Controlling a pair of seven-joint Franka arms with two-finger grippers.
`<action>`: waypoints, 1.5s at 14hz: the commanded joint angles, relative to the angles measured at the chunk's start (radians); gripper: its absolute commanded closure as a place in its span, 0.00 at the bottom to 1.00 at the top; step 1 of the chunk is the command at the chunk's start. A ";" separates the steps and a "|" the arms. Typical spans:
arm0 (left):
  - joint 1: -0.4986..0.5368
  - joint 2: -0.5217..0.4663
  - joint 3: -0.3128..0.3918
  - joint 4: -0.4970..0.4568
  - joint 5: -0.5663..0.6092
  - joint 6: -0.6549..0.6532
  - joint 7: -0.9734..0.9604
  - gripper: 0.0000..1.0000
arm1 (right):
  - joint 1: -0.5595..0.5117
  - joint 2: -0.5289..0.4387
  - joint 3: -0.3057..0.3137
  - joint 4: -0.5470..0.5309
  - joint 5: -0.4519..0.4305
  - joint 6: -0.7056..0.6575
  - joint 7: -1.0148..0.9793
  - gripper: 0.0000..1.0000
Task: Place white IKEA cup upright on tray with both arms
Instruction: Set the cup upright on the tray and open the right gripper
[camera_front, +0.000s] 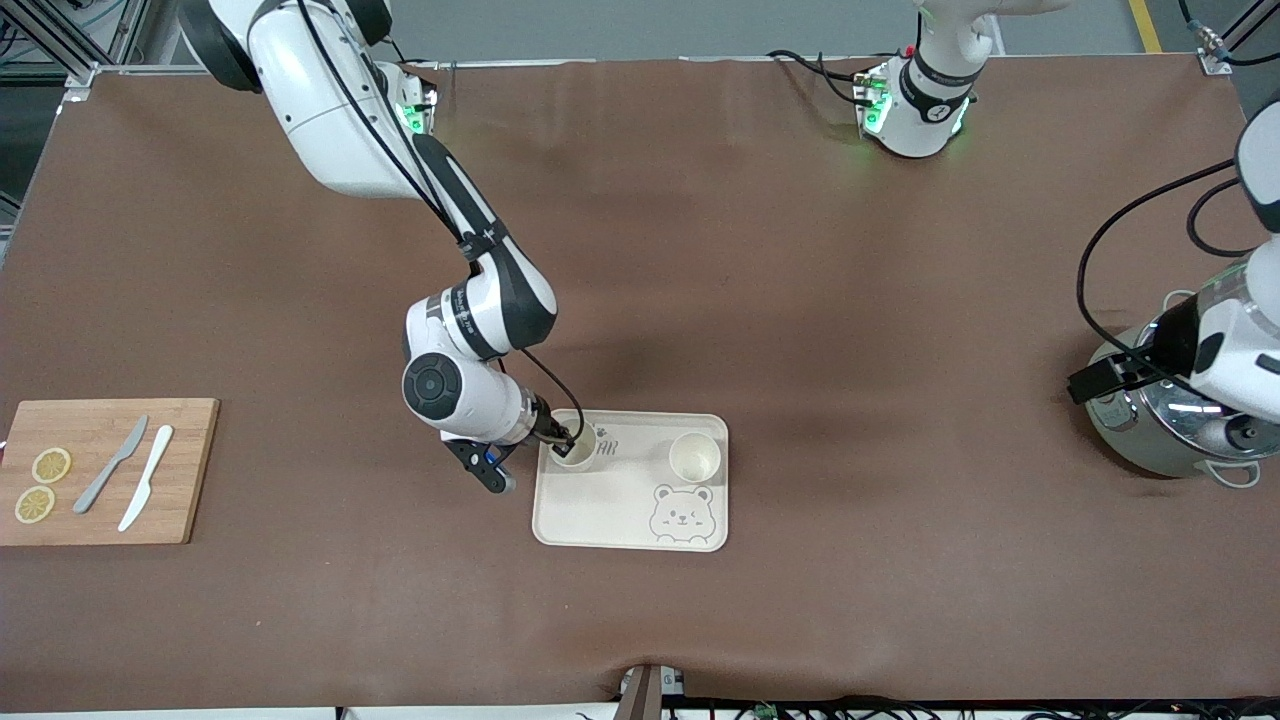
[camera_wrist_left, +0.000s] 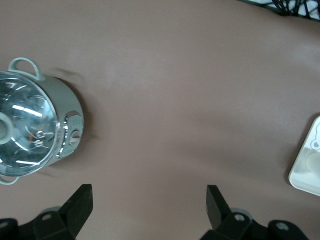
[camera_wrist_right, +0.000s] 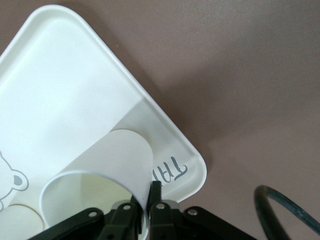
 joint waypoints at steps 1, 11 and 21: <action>0.031 -0.039 -0.008 -0.035 0.003 -0.023 0.044 0.00 | 0.006 0.020 -0.011 0.049 0.006 -0.024 -0.009 0.00; 0.039 -0.151 -0.022 -0.045 -0.019 -0.168 0.129 0.00 | -0.157 -0.154 -0.031 0.275 -0.060 -0.541 -0.008 0.00; 0.039 -0.314 -0.051 -0.246 -0.068 -0.121 0.218 0.00 | -0.321 -0.604 -0.032 -0.148 -0.223 -0.580 -0.368 0.00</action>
